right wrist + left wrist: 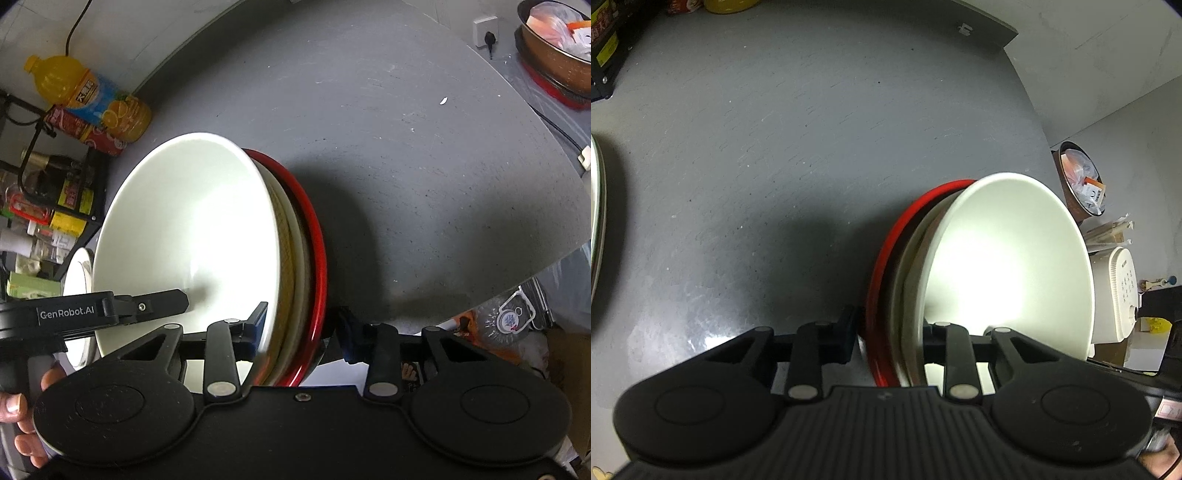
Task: Organize plates and bowls
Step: 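Carry the red bowl stack and lower it onto the white plate stack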
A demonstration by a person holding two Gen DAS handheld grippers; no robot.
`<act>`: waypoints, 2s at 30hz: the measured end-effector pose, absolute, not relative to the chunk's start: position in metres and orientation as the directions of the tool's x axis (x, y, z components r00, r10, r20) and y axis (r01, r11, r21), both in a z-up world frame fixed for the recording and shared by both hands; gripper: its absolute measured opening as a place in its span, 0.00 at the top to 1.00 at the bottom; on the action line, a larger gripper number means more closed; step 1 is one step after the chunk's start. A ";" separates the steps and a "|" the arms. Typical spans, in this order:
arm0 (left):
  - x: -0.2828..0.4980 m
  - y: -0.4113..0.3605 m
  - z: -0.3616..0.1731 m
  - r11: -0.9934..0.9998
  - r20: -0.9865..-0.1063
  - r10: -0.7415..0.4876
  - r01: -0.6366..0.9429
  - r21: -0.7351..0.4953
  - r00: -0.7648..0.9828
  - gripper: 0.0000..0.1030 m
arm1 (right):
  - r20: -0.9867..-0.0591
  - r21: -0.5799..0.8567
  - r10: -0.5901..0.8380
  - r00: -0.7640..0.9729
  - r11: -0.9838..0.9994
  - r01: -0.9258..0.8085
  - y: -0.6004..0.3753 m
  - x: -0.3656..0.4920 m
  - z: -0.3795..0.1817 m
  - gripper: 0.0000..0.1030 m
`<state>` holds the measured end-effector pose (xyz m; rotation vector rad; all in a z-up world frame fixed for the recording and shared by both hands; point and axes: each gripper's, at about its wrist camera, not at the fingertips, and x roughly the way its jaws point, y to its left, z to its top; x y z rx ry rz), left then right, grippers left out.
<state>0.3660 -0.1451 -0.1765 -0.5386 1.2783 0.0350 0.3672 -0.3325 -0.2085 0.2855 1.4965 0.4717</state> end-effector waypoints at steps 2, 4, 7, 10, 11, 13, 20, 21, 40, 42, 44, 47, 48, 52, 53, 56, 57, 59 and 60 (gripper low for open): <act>0.365 -0.141 -0.174 0.874 -0.911 -0.272 -0.316 -0.370 0.311 0.73 | -0.884 0.460 0.466 0.021 0.879 -0.124 -0.330 0.367 -0.204 0.64; 0.365 -0.136 -0.171 0.879 -0.908 -0.271 -0.302 -0.368 0.319 0.73 | -0.884 0.460 0.467 0.028 0.878 -0.130 -0.325 0.367 -0.199 0.64; 0.363 -0.124 -0.165 0.879 -0.900 -0.279 -0.288 -0.380 0.335 0.73 | -0.872 0.478 0.486 0.048 0.869 -0.128 -0.320 0.368 -0.189 0.64; 0.360 -0.107 -0.160 0.863 -0.887 -0.301 -0.296 -0.410 0.349 0.73 | -0.863 0.487 0.499 0.077 0.863 -0.134 -0.310 0.370 -0.177 0.64; 0.358 -0.102 -0.156 0.860 -0.884 -0.303 -0.296 -0.415 0.357 0.73 | -0.863 0.483 0.498 0.087 0.863 -0.147 -0.303 0.370 -0.172 0.64; 0.354 -0.091 -0.150 0.859 -0.879 -0.299 -0.297 -0.418 0.370 0.73 | -0.861 0.480 0.499 0.097 0.861 -0.166 -0.293 0.370 -0.166 0.64; 0.338 -0.049 -0.135 0.846 -0.870 -0.293 -0.315 -0.430 0.397 0.73 | -0.855 0.484 0.509 0.097 0.851 -0.203 -0.255 0.373 -0.151 0.64; 0.335 -0.042 -0.134 0.844 -0.868 -0.291 -0.320 -0.431 0.401 0.73 | -0.855 0.482 0.509 0.095 0.850 -0.211 -0.249 0.373 -0.149 0.64; 0.273 0.074 -0.126 0.773 -0.865 -0.243 -0.452 -0.446 0.438 0.73 | -0.848 0.493 0.529 0.015 0.799 -0.344 -0.124 0.335 -0.138 0.64; 0.265 0.085 -0.125 0.767 -0.865 -0.231 -0.464 -0.443 0.445 0.73 | -0.846 0.496 0.533 0.007 0.792 -0.356 -0.114 0.331 -0.138 0.64; 0.260 0.095 -0.124 0.758 -0.864 -0.225 -0.477 -0.446 0.451 0.73 | -0.846 0.496 0.533 0.002 0.788 -0.364 -0.103 0.327 -0.139 0.64; 0.250 0.109 -0.124 0.750 -0.863 -0.221 -0.486 -0.448 0.454 0.73 | -0.849 0.490 0.528 -0.003 0.784 -0.381 -0.086 0.319 -0.138 0.64; 0.248 0.113 -0.124 0.750 -0.863 -0.216 -0.488 -0.446 0.456 0.73 | -0.847 0.493 0.532 -0.007 0.781 -0.383 -0.083 0.317 -0.138 0.64; 0.239 0.133 -0.125 0.740 -0.864 -0.207 -0.504 -0.445 0.460 0.73 | -0.842 0.505 0.540 -0.024 0.770 -0.390 -0.065 0.309 -0.139 0.64; 0.237 0.137 -0.125 0.740 -0.864 -0.204 -0.506 -0.443 0.459 0.73 | -0.842 0.505 0.539 -0.027 0.768 -0.393 -0.060 0.307 -0.140 0.64; 0.231 0.150 -0.127 0.738 -0.866 -0.200 -0.511 -0.440 0.457 0.73 | -0.843 0.505 0.537 -0.036 0.767 -0.395 -0.049 0.300 -0.142 0.64; 0.230 0.154 -0.128 0.738 -0.867 -0.200 -0.512 -0.440 0.457 0.73 | -0.844 0.505 0.535 -0.038 0.768 -0.393 -0.044 0.299 -0.144 0.64; 0.227 0.161 -0.129 0.738 -0.867 -0.198 -0.512 -0.439 0.457 0.73 | -0.845 0.505 0.533 -0.043 0.770 -0.390 -0.037 0.294 -0.146 0.64; 0.226 0.164 -0.130 0.739 -0.868 -0.198 -0.513 -0.437 0.455 0.73 | -0.845 0.506 0.532 -0.045 0.770 -0.388 -0.035 0.292 -0.147 0.64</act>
